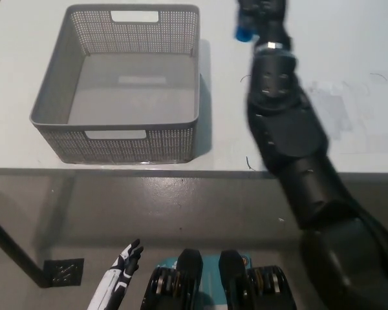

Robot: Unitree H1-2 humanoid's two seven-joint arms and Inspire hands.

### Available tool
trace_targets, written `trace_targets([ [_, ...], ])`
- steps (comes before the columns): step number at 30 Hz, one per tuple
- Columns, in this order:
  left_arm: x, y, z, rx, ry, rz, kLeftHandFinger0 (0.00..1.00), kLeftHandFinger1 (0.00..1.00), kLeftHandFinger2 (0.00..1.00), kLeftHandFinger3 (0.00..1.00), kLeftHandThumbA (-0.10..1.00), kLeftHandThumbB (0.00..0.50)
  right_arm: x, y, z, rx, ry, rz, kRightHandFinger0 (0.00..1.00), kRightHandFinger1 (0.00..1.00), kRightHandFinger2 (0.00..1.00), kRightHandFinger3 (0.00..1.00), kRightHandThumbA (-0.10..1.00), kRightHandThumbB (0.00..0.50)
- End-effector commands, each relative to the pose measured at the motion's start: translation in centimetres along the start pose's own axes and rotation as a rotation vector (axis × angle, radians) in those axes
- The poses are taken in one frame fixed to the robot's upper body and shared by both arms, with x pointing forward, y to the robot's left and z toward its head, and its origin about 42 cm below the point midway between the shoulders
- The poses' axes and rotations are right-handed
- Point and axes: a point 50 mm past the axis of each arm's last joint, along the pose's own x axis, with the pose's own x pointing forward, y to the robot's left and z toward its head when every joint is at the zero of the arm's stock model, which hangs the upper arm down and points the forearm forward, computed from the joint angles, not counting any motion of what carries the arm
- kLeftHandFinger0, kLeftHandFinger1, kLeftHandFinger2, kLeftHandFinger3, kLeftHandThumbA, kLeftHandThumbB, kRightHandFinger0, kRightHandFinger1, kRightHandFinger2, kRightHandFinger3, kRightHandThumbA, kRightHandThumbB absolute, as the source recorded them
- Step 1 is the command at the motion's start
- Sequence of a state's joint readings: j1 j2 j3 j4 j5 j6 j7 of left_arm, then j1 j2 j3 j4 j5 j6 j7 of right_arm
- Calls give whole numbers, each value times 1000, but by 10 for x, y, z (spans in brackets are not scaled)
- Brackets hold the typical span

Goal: Use the right hand to pick up a shampoo and place it into a container on the left side

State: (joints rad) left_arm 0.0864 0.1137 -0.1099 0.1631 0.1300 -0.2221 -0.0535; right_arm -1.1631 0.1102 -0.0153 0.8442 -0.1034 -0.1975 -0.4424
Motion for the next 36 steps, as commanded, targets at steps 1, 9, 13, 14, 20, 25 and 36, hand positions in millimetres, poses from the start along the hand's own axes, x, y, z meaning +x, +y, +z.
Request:
trace_targets([
  [1,0,-1,6,16,-36,-12,1000,1000,1000,1000,1000,262,8,54,53,15,-84,56,0,79,579,656,-100,160],
  [9,-2,-9,5,12,-28,-38,1000,1000,1000,1000,1000,267,-22,105,30,13,-23,167,0,207,651,729,-100,149],
  [13,1,-12,8,10,-38,-55,1000,1000,1000,1000,1000,261,-35,124,23,14,25,201,0,209,672,756,-100,125],
  [14,2,-12,9,13,-43,-57,1000,1000,1000,1000,1000,254,-38,128,20,-1,33,211,0,210,671,755,-100,124],
  [20,8,-11,16,36,-73,-66,1000,1000,1000,1000,1000,231,-52,135,2,-13,68,240,0,90,584,609,-100,137],
  [25,10,-9,19,29,-77,-73,1000,1000,1000,1000,1000,248,-56,127,-17,-35,138,249,0,284,755,766,-100,142],
  [36,11,-7,23,47,-77,-98,1000,1000,1000,1000,1000,256,-57,111,-41,-97,167,505,1000,1000,1000,1000,900,372],
])
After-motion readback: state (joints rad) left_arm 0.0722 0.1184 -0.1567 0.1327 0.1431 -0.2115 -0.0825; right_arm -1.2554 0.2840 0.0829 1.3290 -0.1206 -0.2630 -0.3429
